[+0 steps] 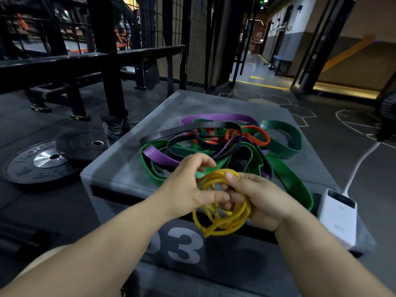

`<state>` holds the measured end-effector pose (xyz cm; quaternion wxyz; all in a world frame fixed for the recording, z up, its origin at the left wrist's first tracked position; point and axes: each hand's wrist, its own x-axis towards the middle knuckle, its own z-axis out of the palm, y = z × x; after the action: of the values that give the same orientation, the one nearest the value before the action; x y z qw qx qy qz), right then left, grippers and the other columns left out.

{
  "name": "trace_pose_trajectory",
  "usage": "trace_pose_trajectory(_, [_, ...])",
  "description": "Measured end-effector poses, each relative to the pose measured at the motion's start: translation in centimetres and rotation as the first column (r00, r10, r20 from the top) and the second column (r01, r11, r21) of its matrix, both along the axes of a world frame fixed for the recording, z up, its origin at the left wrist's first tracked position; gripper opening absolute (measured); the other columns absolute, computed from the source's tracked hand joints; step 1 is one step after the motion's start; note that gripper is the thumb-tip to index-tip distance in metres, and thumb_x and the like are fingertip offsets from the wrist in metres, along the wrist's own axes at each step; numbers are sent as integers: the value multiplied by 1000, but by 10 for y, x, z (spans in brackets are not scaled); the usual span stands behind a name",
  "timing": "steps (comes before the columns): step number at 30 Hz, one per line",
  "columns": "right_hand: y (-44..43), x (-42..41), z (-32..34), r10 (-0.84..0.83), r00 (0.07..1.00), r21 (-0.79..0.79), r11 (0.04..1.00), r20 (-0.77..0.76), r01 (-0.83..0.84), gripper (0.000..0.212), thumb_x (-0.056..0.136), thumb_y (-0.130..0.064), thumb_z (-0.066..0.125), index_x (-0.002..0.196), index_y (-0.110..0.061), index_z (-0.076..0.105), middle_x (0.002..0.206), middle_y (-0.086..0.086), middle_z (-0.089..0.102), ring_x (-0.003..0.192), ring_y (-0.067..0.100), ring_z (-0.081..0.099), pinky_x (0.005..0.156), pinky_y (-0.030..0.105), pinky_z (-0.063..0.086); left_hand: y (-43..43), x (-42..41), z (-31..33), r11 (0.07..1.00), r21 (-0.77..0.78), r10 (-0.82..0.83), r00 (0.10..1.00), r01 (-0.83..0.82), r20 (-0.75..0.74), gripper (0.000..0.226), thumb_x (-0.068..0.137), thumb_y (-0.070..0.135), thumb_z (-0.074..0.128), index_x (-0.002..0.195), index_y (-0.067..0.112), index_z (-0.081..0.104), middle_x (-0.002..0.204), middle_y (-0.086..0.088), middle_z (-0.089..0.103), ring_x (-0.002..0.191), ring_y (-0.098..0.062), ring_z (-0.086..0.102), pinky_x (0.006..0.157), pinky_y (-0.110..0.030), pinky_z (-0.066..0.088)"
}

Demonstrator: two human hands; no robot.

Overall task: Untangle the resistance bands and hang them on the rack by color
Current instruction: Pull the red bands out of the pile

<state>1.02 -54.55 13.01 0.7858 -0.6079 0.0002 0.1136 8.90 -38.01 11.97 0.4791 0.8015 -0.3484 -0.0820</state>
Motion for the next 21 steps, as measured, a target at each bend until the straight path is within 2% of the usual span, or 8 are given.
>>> trace_pose_trajectory(3, [-7,-2,5,65,998,112,992,-14,-63,37,76,-40,75,79,-11,53,51,-5,38,43,8,40,54,26,47,1,1,-3,989,67,-121,983,131,-135,80,61,50,83,128,37,40,123,13,56,114,-3,55,100,-33,47])
trace_pose_trajectory(5, [-10,-3,8,181,983,168,969,16,-181,45,74,-38,81,86,-9,49,55,-7,41,42,3,39,51,23,44,0,0,-4,986,65,-146,981,155,-130,65,77,30,79,130,31,41,117,9,61,107,-7,60,97,-38,49])
trace_pose_trajectory(9, [-19,-5,8,296,955,134,946,12,-295,44,72,-23,85,88,-8,47,59,-5,42,43,2,42,51,21,45,-2,-2,4,982,-153,-164,891,108,-424,23,90,6,62,111,15,59,89,-5,66,81,-15,64,76,-32,54])
trace_pose_trajectory(12, [-23,-5,10,149,989,-78,986,-15,-149,27,72,-21,79,67,-12,54,55,0,45,49,13,51,61,31,50,-2,-2,8,965,-261,-122,854,-16,-506,5,89,10,64,86,14,62,62,-2,56,60,-16,57,58,-30,48])
trace_pose_trajectory(15, [-25,-2,7,-38,998,-303,952,46,50,24,73,-23,70,54,-16,58,48,3,48,61,20,63,65,29,49,-5,-5,8,953,-291,-77,862,-83,-501,13,91,8,59,78,12,59,64,-3,57,56,-16,56,47,-23,43])
trace_pose_trajectory(17, [-25,0,7,-92,993,-286,952,68,108,22,73,-24,68,54,-16,61,48,4,47,56,21,60,65,30,50,-6,-7,6,950,-287,-33,877,-121,-480,11,92,10,58,81,11,59,77,-7,65,59,-18,62,49,-28,49])
trace_pose_trajectory(19, [-25,-1,9,-133,988,-206,967,80,147,26,74,-22,67,52,-15,56,48,3,45,48,18,52,67,35,53,-7,-4,1,973,-173,94,950,-151,-297,10,89,19,65,84,14,58,86,-7,70,66,-19,69,62,-37,55])
trace_pose_trajectory(21, [-25,-2,11,-186,978,-123,973,99,197,29,75,-21,66,51,-14,52,48,2,41,44,15,45,64,36,53,-6,1,-3,988,30,154,988,-153,-35,18,84,33,70,85,24,55,82,-1,70,70,-18,68,67,-38,53])
